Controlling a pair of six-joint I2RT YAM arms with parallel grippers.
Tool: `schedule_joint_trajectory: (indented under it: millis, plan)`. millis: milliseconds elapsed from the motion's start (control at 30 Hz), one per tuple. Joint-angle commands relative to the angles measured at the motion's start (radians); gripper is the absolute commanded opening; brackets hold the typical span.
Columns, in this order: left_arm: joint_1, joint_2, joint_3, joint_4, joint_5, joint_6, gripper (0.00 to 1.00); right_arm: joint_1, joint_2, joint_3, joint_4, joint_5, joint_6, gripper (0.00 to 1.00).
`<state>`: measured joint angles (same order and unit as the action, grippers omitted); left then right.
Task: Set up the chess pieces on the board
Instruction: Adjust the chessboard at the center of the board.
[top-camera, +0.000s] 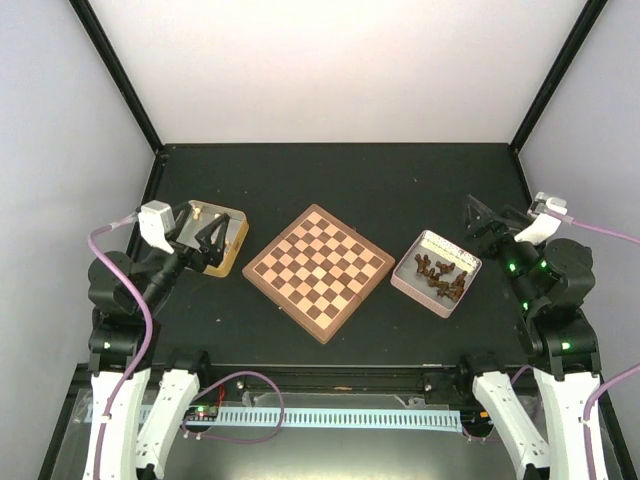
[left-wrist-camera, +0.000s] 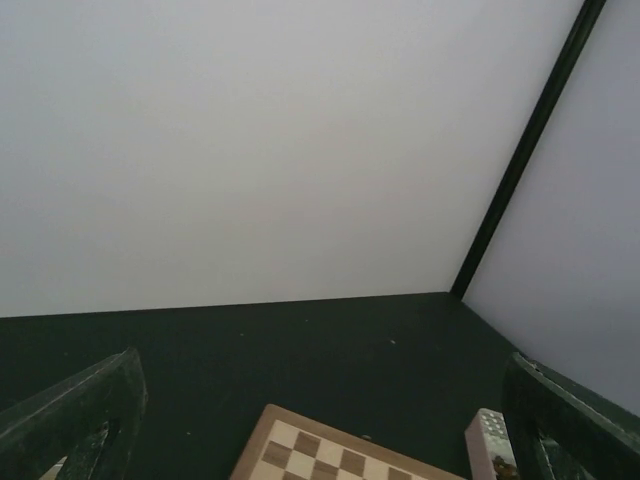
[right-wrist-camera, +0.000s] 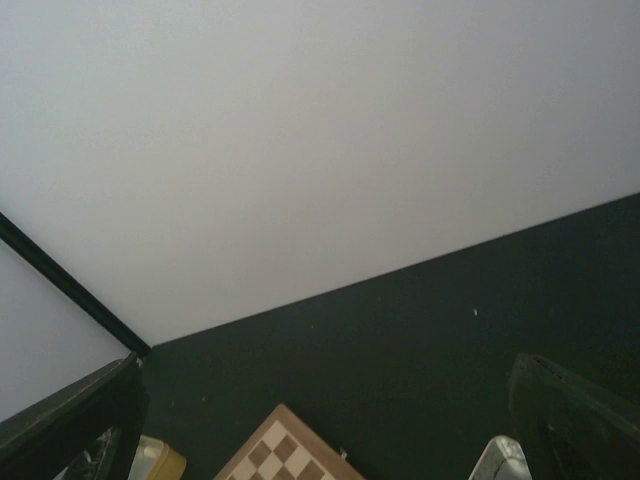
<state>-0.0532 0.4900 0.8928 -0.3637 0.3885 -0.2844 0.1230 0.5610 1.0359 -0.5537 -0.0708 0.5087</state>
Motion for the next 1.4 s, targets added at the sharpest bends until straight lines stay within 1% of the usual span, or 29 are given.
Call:
schedule_joint_trajectory:
  millis: [0, 200, 300, 333, 433, 500, 567, 667, 833, 967, 1033, 1100, 1200, 1267, 1367]
  plan:
    - [0.021, -0.054, -0.03, 0.029, 0.118, -0.076, 0.99, -0.025, -0.012, -0.032, -0.031, -0.118, 0.072, 0.99]
    - [0.028, -0.129, -0.109, 0.03, 0.257, -0.146, 0.99, -0.035, 0.007, -0.097, -0.023, -0.245, 0.124, 0.98]
    - [0.03, -0.127, -0.136, -0.031, 0.27, -0.169, 0.99, -0.037, 0.046, -0.138, -0.006, -0.365, 0.111, 0.97]
    - [0.029, -0.117, -0.148, -0.05, 0.293, -0.17, 0.99, -0.038, 0.063, -0.158, -0.001, -0.405, 0.103, 0.96]
    - [0.029, -0.081, -0.174, -0.171, 0.329, -0.188, 0.99, -0.032, 0.111, -0.198, -0.005, -0.474, 0.078, 0.95]
    - [0.029, -0.066, -0.18, -0.289, 0.305, -0.181, 0.99, -0.014, 0.13, -0.22, -0.012, -0.472, 0.064, 0.95]
    - [0.029, -0.066, -0.201, -0.391, 0.246, -0.2, 0.99, 0.024, 0.151, -0.237, -0.028, -0.433, 0.051, 0.94]
    - [0.03, -0.088, -0.278, -0.426, 0.213, -0.265, 0.99, 0.113, 0.179, -0.28, -0.021, -0.364, 0.065, 0.92]
    - [-0.001, -0.062, -0.42, -0.367, 0.194, -0.378, 0.99, 0.268, 0.216, -0.38, 0.042, -0.24, 0.129, 0.86]
    - [-0.062, 0.017, -0.485, -0.283, 0.106, -0.445, 0.99, 0.367, 0.27, -0.412, 0.052, -0.141, 0.145, 0.82]
    - [-0.1, 0.071, -0.505, -0.225, 0.061, -0.472, 0.99, 0.393, 0.298, -0.419, 0.047, -0.092, 0.147, 0.79]
    - [-0.131, 0.131, -0.527, -0.159, 0.04, -0.499, 0.99, 0.404, 0.327, -0.423, 0.045, -0.077, 0.148, 0.74]
    - [-0.163, 0.217, -0.556, -0.053, 0.018, -0.53, 0.98, 0.428, 0.361, -0.425, 0.034, -0.049, 0.145, 0.71]
    - [-0.167, 0.281, -0.556, -0.007, 0.003, -0.538, 0.93, 0.443, 0.374, -0.43, 0.035, -0.037, 0.15, 0.71]
    - [-0.168, 0.382, -0.531, 0.034, 0.012, -0.539, 0.76, 0.45, 0.393, -0.431, 0.041, -0.027, 0.16, 0.71]
